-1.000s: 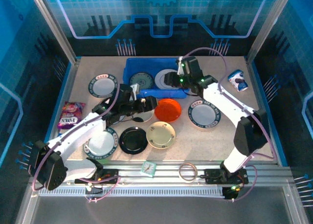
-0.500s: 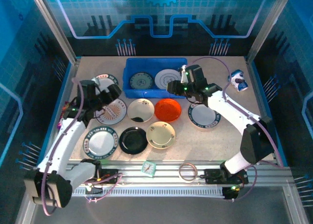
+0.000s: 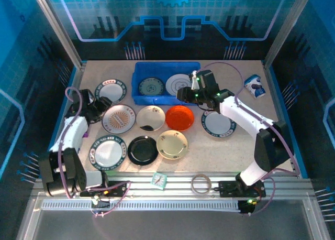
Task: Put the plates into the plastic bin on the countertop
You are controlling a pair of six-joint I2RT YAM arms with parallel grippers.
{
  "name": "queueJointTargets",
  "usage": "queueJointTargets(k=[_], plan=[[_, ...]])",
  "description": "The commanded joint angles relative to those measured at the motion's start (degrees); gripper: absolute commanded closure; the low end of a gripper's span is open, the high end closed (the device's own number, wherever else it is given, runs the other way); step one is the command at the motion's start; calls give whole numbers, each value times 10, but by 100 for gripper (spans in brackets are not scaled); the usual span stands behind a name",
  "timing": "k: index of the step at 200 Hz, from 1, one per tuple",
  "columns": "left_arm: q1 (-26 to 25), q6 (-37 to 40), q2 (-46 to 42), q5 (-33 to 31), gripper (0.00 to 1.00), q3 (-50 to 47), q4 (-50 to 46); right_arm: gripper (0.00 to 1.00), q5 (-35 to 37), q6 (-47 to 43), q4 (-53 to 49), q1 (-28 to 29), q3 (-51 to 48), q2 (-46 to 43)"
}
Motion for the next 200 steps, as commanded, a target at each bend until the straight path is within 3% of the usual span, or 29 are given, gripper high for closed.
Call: queueJointTargets(k=[1, 18, 58, 93, 200], plan=[[14, -2, 40, 6, 48, 33, 22, 63, -15, 10, 23, 1, 11, 7], [27, -3, 66, 5, 53, 44, 27, 64, -18, 13, 25, -1, 10, 8], [56, 3, 123, 17, 52, 74, 54, 64, -17, 11, 24, -5, 13, 10], [58, 17, 177, 11, 48, 114, 55, 64, -17, 15, 27, -5, 14, 17], [58, -10, 287, 4, 50, 155, 93, 64, -26, 18, 24, -7, 35, 46]])
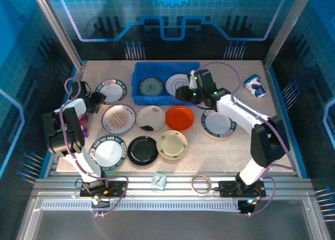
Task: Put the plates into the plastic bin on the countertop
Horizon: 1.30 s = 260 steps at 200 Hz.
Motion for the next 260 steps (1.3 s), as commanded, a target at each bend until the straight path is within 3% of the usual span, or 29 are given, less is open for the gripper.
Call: queueJointTargets(k=[1, 155, 229, 260], plan=[[2, -12, 21, 2, 50, 23, 13, 65, -12, 5, 7, -6, 21, 12], [1, -49, 117, 14, 58, 74, 44, 65, -18, 6, -2, -8, 46, 51], [0, -60, 127, 9, 78, 70, 60, 65, -17, 2, -6, -8, 46, 50], [-1, -63, 128, 14, 81, 71, 62, 65, -28, 2, -9, -7, 52, 53]])
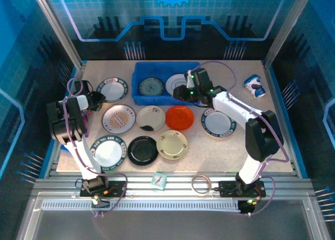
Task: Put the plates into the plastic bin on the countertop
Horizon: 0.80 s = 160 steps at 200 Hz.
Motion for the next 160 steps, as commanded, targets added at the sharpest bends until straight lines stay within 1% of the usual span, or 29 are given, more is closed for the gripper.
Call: queueJointTargets(k=[1, 23, 65, 68, 109, 143, 160], plan=[[-3, -4, 13, 10, 81, 9, 11, 65, -15, 2, -8, -7, 21, 6], [-4, -3, 6, 11, 89, 12, 9, 65, -21, 1, -11, -6, 24, 7], [-7, 10, -21, 11, 96, 29, -6, 66, -26, -3, -17, -4, 29, 1], [-8, 12, -23, 11, 100, 33, -9, 66, -27, -4, -18, -4, 30, 1], [-10, 27, -71, -2, 100, 50, -27, 66, -30, -11, -27, -4, 39, -6], [-29, 78, -118, -57, 100, 97, -96, 66, -24, -23, -40, -3, 53, -15], [-44, 112, -147, -116, 100, 124, -144, 66, -23, -25, -42, -4, 55, -21]])
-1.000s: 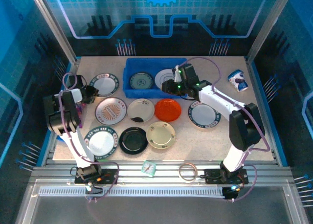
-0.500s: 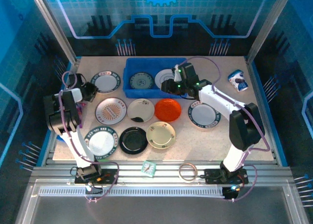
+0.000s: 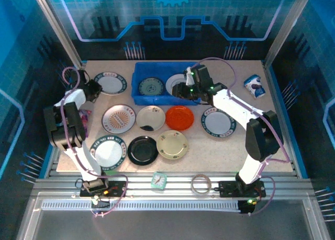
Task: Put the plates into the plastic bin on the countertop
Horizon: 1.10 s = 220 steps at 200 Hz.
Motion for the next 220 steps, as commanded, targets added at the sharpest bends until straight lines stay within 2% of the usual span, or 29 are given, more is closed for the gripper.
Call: queueJointTargets(k=[1, 28, 55, 88, 143, 179, 220], plan=[[-25, 64, -69, -77, 100, 56, -66, 66, -6, -15, -16, -4, 19, -22], [-66, 129, -108, -164, 100, 117, -144, 66, 5, -27, -26, -5, 24, -38], [-125, 164, -134, -198, 100, 163, -180, 66, 32, -49, -52, -6, 31, -51], [-174, 132, -149, -91, 100, 163, -170, 63, 21, -54, -44, -26, 26, -66], [-235, 66, -155, 104, 100, 139, -127, 34, -12, -57, -28, -69, 11, -86], [-276, 58, -154, 167, 100, 130, -116, 34, -77, -1, 68, -104, -40, -92], [-327, 61, -145, 176, 100, 123, -113, 39, -107, 46, 141, -117, -68, -80]])
